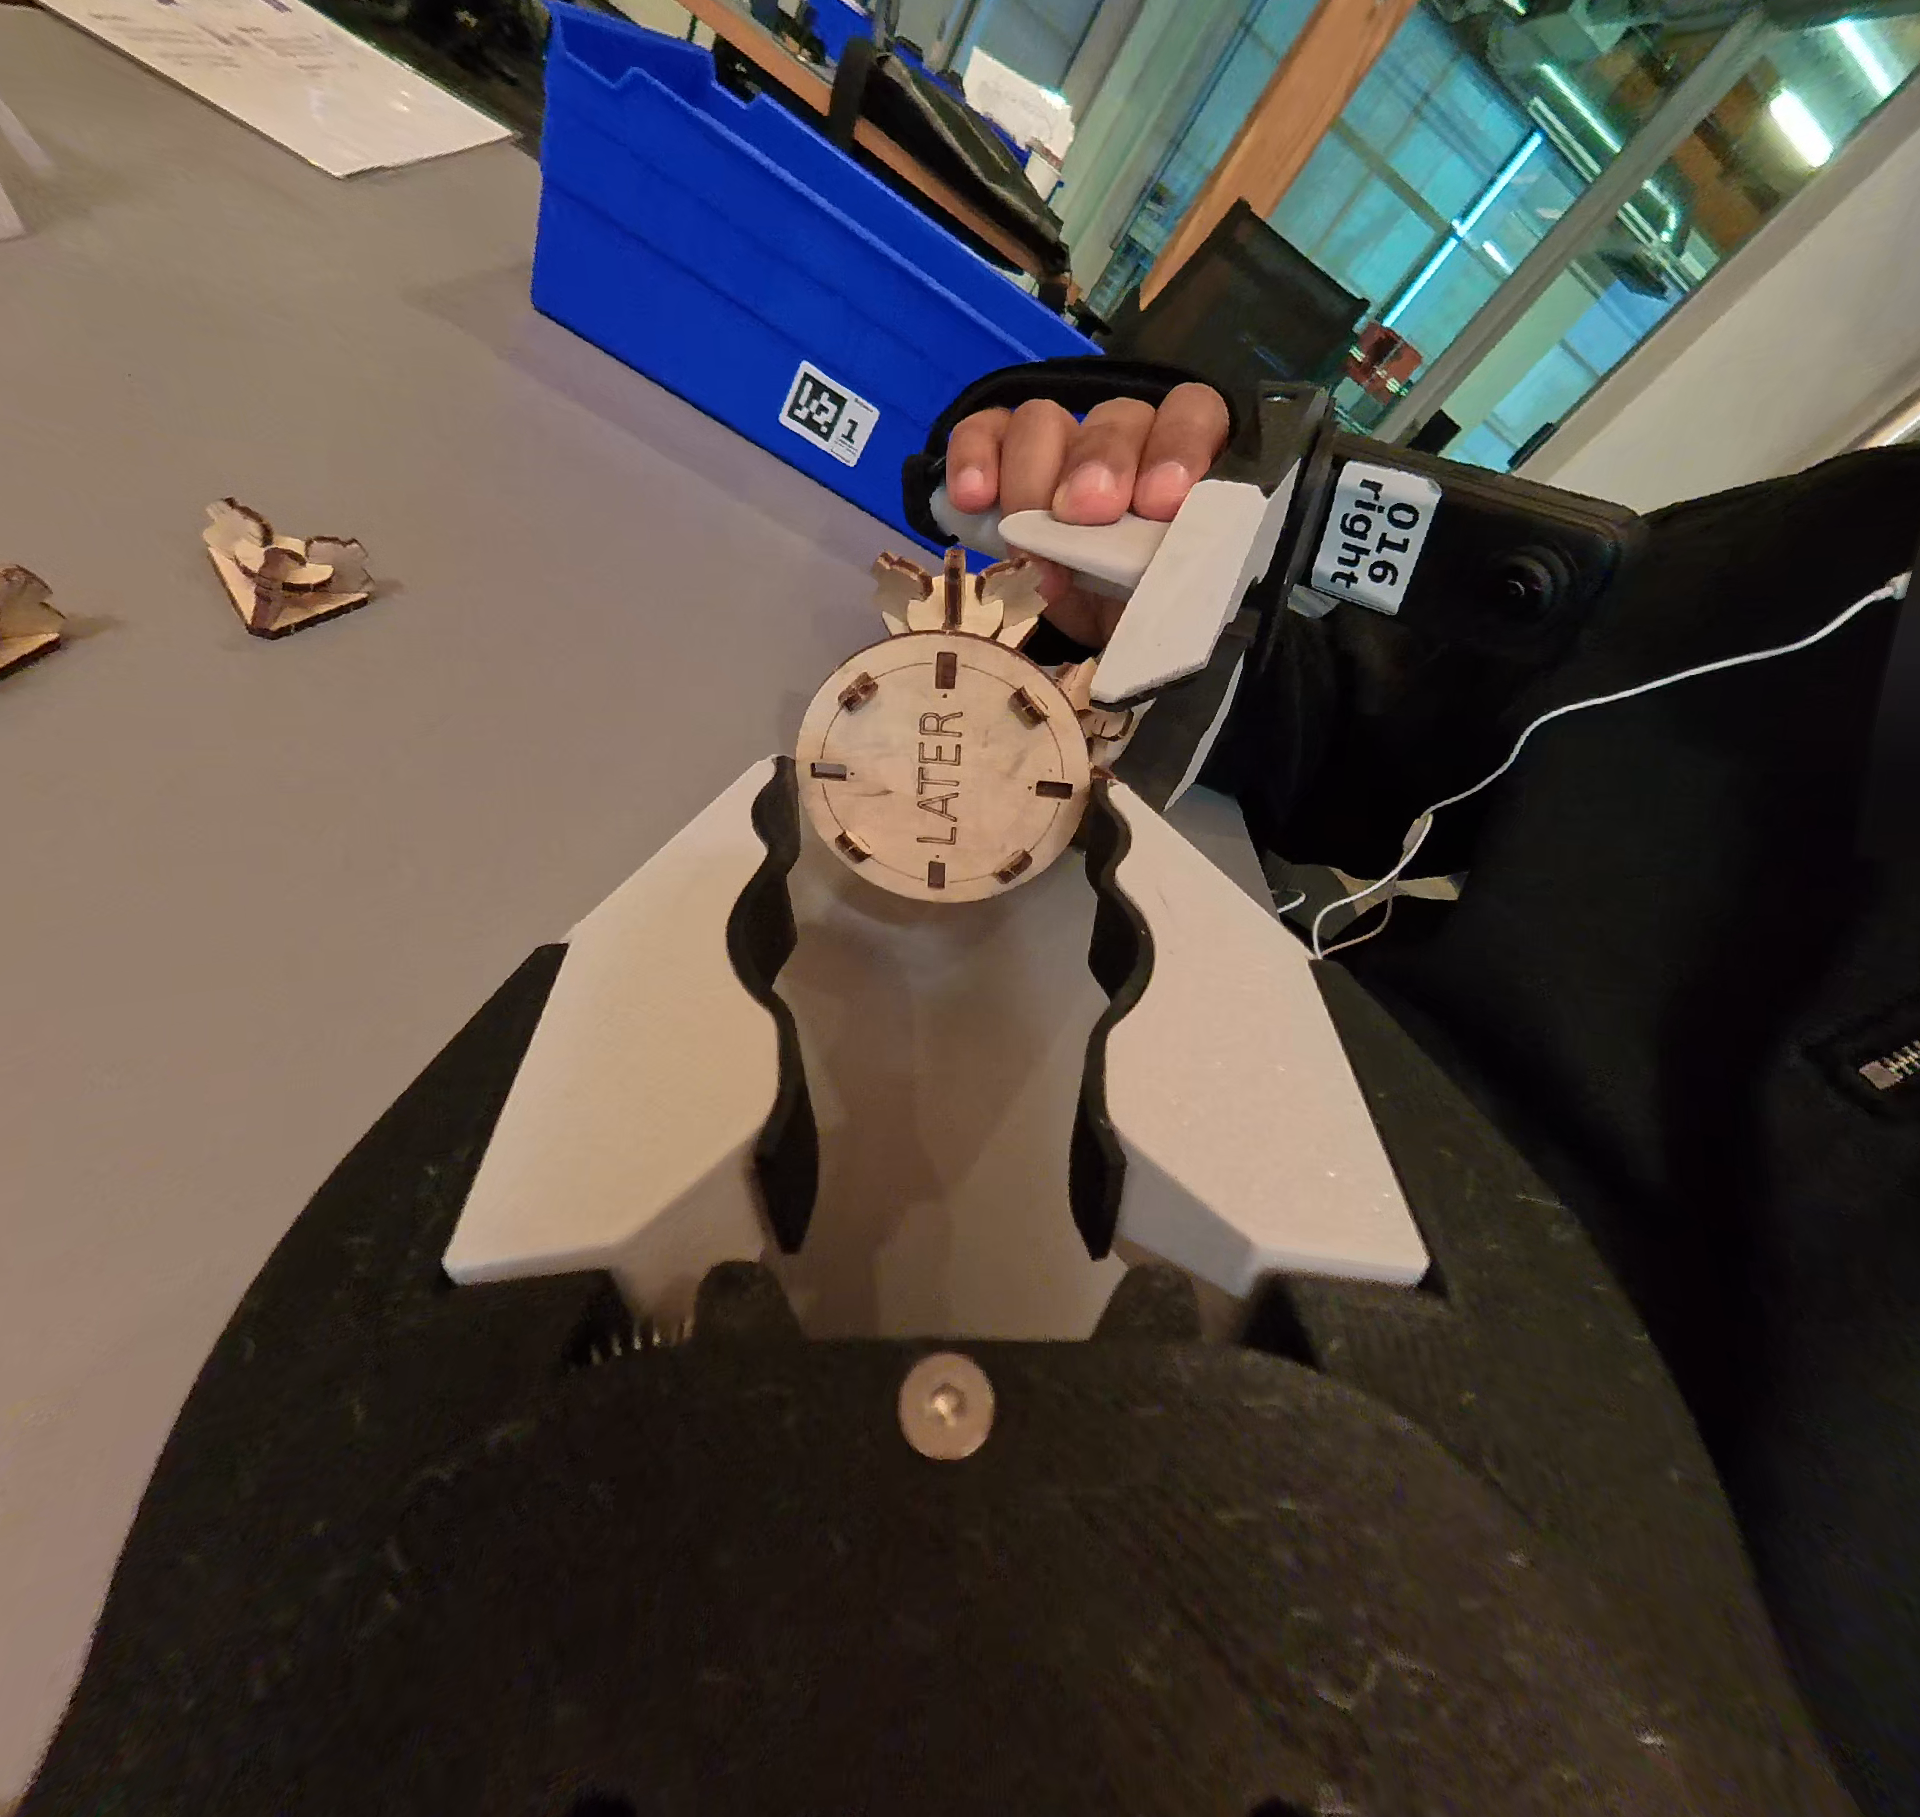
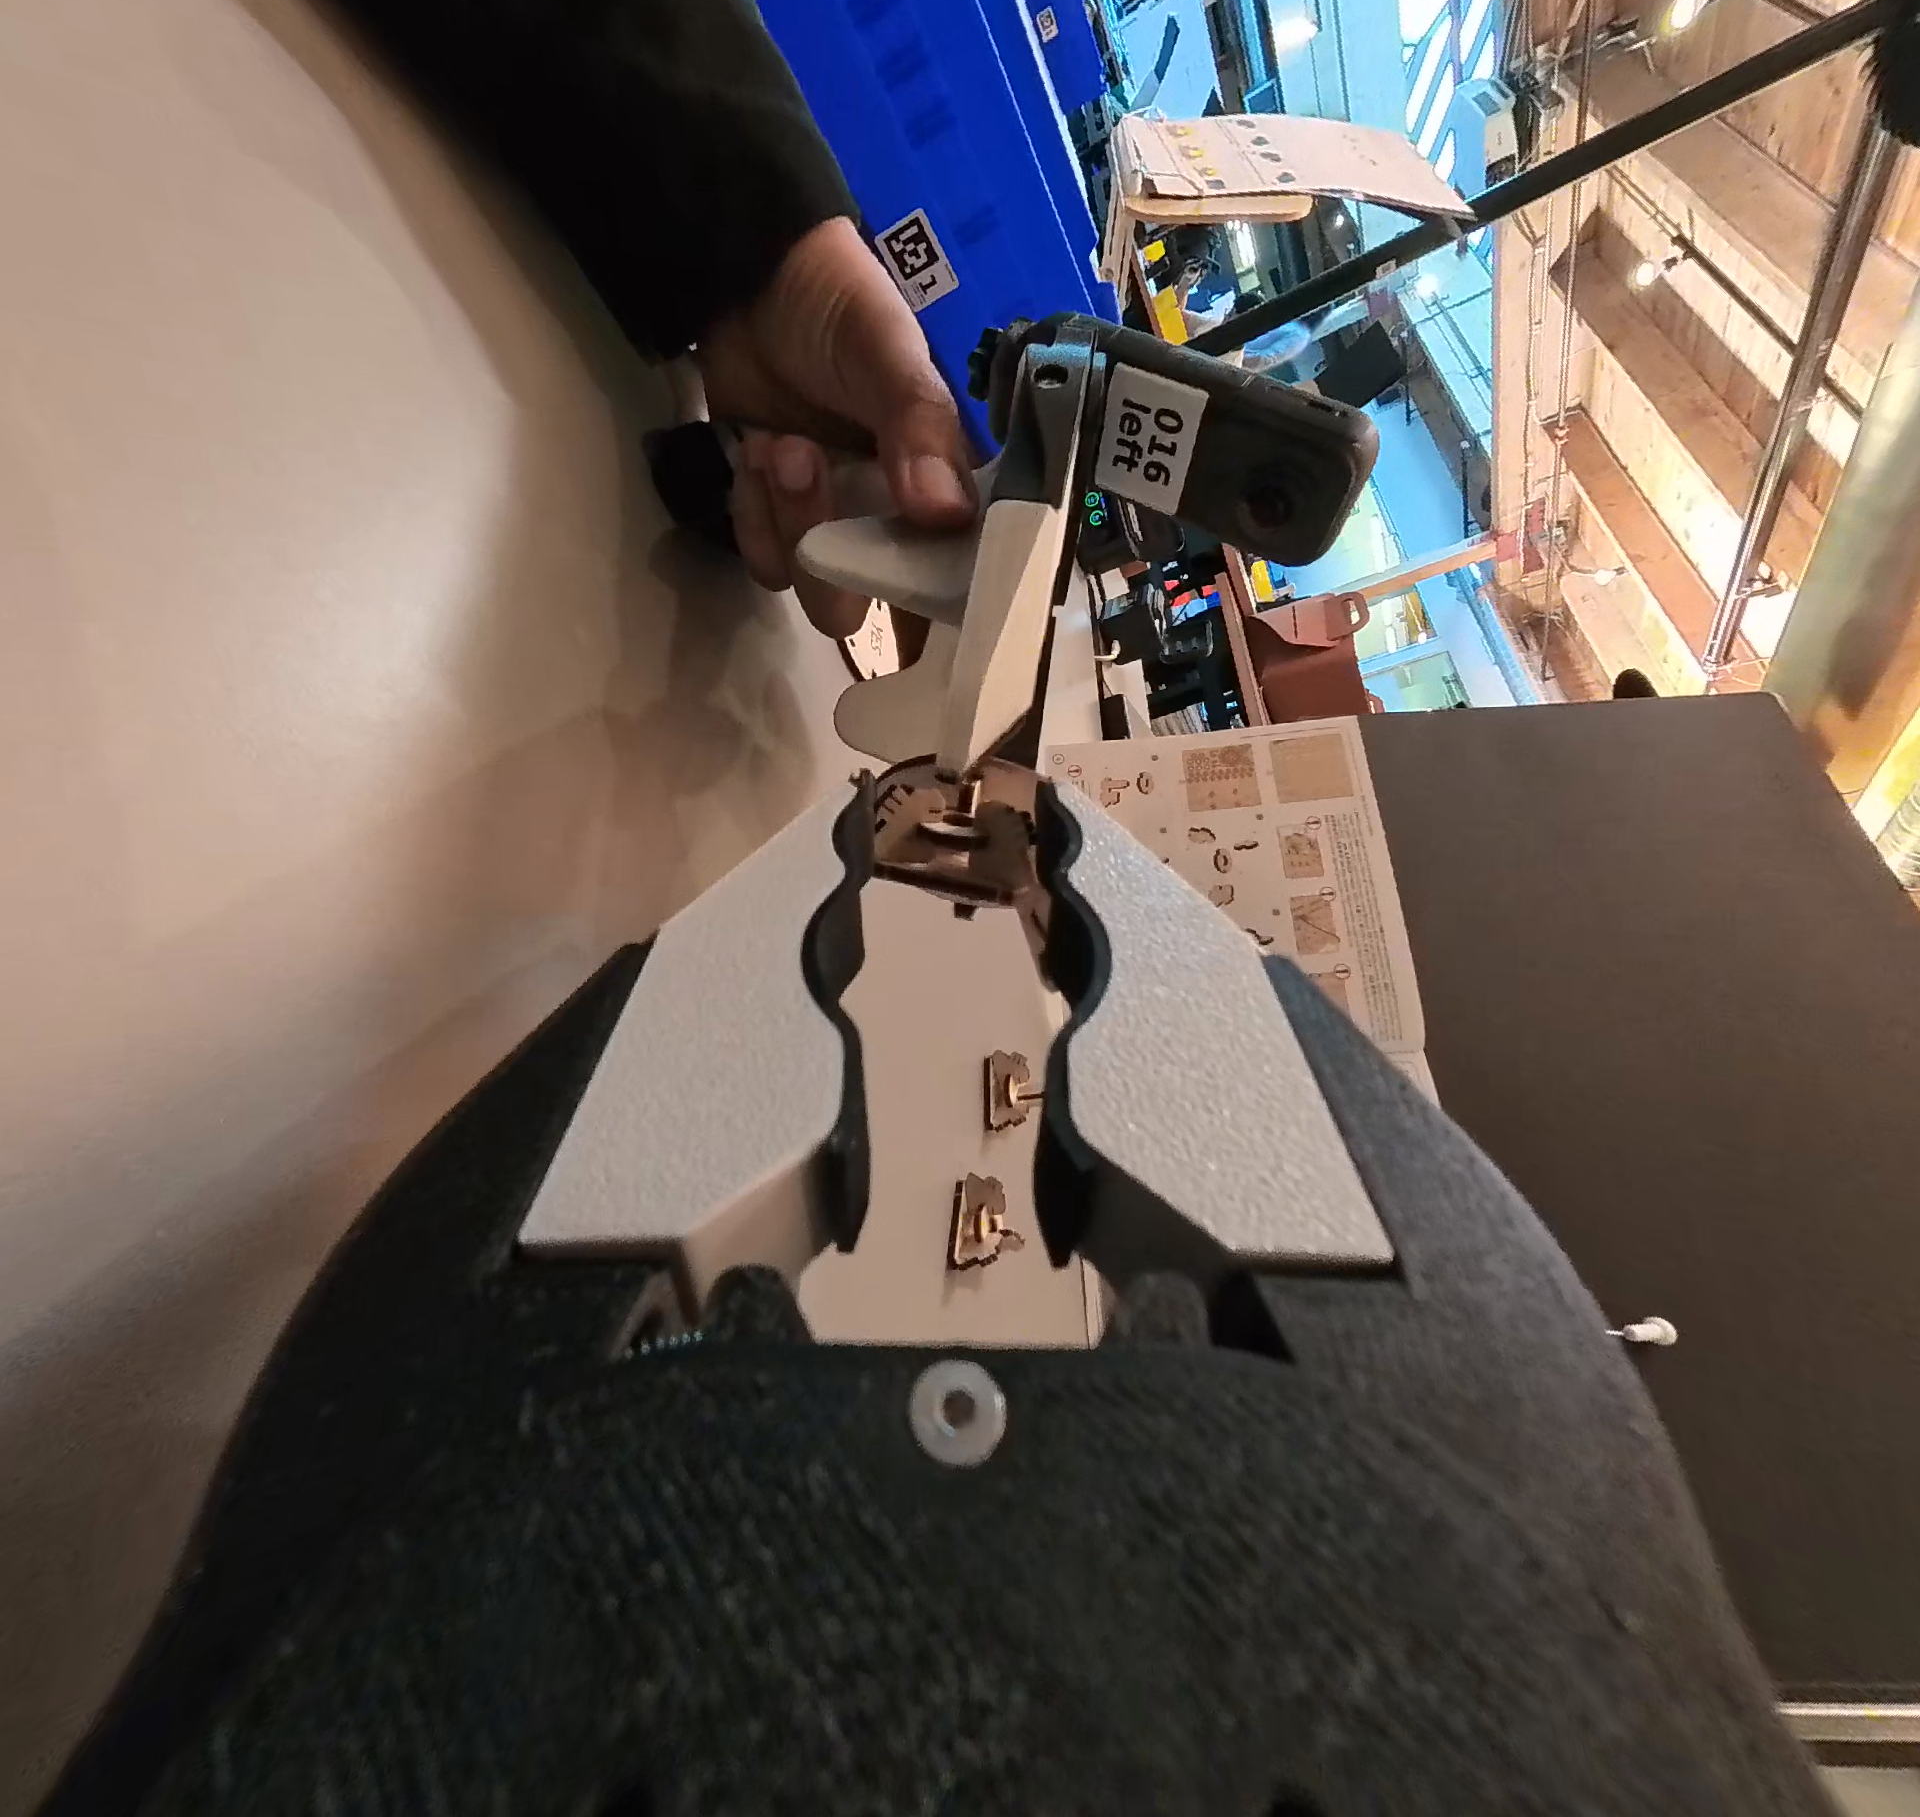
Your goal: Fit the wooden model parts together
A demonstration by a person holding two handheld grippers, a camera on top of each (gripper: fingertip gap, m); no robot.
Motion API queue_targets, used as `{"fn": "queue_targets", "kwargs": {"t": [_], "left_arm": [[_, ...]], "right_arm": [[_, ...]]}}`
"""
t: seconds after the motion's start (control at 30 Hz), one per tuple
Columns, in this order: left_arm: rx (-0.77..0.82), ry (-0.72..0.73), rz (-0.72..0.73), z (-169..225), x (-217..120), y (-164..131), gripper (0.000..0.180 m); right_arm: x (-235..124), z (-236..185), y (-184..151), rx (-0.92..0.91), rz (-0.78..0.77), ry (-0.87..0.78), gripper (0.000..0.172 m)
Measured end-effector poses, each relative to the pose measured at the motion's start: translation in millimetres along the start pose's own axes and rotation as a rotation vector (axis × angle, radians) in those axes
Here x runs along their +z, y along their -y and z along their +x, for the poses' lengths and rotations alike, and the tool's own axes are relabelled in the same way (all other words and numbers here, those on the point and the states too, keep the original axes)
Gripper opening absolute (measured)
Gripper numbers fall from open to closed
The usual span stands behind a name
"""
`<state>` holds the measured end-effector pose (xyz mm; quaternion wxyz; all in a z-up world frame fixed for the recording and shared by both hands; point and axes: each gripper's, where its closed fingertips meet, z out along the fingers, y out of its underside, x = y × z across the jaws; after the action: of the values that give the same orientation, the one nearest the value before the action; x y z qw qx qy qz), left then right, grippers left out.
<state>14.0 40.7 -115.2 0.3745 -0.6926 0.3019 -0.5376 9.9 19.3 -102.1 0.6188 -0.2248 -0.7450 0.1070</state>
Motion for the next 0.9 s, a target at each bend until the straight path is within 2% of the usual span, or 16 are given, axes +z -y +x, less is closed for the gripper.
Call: {"fn": "queue_targets", "kwargs": {"t": [0.17,0.3,0.5,0.73,0.9], "left_arm": [[0.001,0.003,-0.004,-0.3,0.4,-0.4,0.053],[0.004,0.007,-0.007,-0.4,0.5,-0.8,0.041],[-0.001,0.026,-0.001,-4.1,-1.4,0.5,0.044],[-0.002,0.148,0.088,-22.9,-16.7,17.3,0.045],[-0.037,0.221,0.144,-35.9,-28.1,26.7,0.045]], "right_arm": [[0.6,-0.1,-0.7,0.002,-0.002,0.000,0.029],[0.6,0.6,-1.9,0.002,-0.006,-0.003,0.030],[-0.7,5.1,-6.1,0.011,-0.020,-0.017,0.030],[-15.0,43.3,-48.2,0.245,-0.133,-0.145,0.029],[-21.0,55.0,-62.3,0.563,-0.070,-0.176,0.030]]}}
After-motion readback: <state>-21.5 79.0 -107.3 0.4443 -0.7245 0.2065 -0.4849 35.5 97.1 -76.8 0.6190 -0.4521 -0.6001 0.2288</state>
